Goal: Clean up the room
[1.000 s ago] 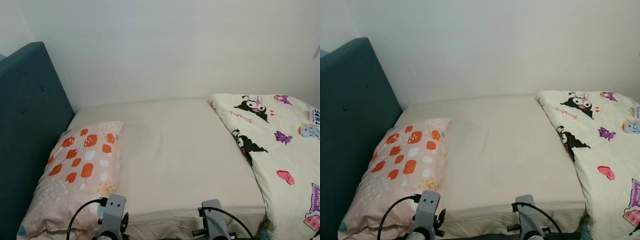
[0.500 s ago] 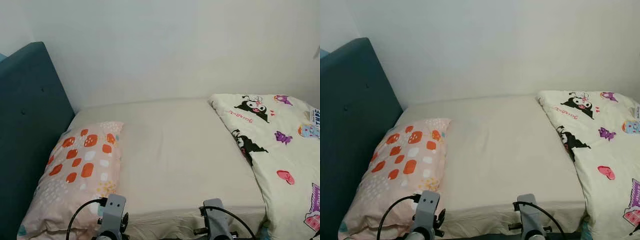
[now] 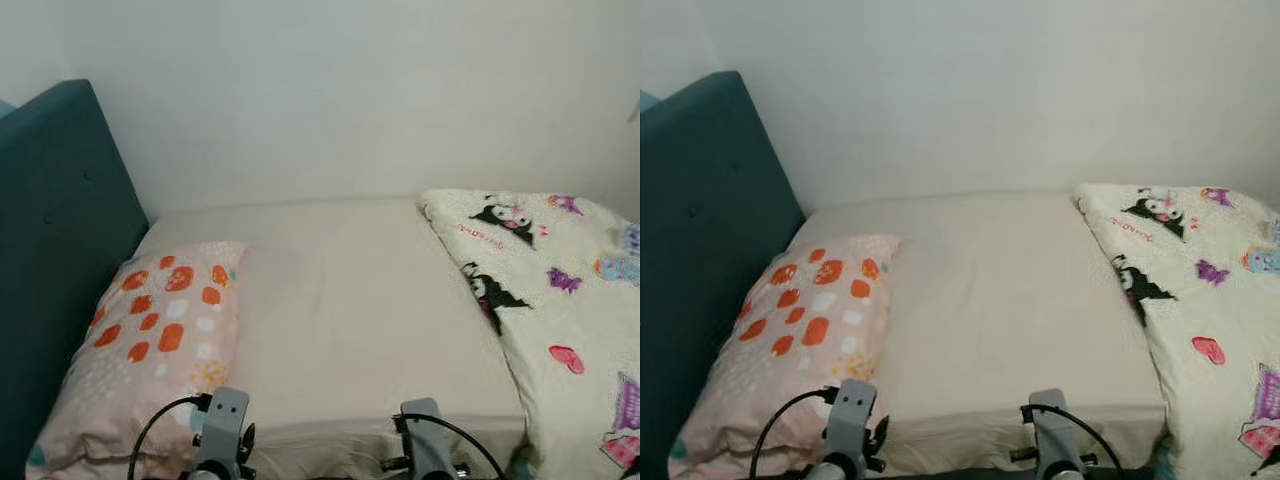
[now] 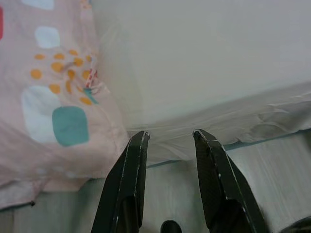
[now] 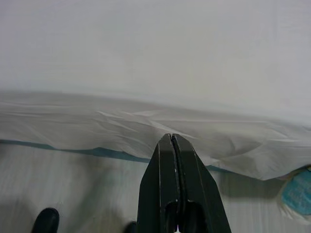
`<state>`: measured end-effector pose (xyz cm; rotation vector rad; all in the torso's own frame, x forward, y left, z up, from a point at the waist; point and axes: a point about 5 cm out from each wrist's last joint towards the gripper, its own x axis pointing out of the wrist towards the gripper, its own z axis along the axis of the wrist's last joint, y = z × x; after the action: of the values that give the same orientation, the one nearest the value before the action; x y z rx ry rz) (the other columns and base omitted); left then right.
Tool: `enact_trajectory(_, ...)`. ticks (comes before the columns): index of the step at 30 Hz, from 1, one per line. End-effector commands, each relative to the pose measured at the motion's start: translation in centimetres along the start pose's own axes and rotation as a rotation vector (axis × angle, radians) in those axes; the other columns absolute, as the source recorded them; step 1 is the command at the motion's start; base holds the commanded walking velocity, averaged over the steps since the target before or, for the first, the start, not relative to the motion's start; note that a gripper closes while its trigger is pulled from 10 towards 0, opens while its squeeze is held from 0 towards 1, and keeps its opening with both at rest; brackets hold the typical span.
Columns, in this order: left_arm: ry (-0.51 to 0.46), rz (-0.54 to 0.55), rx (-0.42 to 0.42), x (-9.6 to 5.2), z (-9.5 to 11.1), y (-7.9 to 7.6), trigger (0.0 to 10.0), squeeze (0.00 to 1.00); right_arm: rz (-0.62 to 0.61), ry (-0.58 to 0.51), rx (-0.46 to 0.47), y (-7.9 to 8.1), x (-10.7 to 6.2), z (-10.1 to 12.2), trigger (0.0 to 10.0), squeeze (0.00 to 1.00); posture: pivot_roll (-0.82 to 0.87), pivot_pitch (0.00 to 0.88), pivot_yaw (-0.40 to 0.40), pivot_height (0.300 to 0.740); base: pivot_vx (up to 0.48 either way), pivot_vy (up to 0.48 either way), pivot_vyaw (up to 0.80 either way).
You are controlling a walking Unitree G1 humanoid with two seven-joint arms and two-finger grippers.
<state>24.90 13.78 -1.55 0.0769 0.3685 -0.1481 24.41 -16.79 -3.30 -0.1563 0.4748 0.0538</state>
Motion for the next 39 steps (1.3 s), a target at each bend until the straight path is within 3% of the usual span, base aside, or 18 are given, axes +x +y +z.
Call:
enact_trajectory(1, 0.007, -0.008, 0.0, -0.16, -0.25, -0.18, 10.0, 0.0, -0.01, 0.003, 0.002, -0.37, -0.17, -0.25, 10.0, 0.0, -0.05, 0.098, 0.03, 0.74, 0.0, -0.394, 0.0)
enact_trajectory(39, 0.018, -0.007, 0.008, -0.11, -0.24, -0.05, 10.0, 0.0, -0.001, 0.006, -0.004, -0.1, -0.04, -0.12, 10.0, 0.0, -0.05, 0.119, 0.036, 0.74, 0.0, -0.398, 0.0)
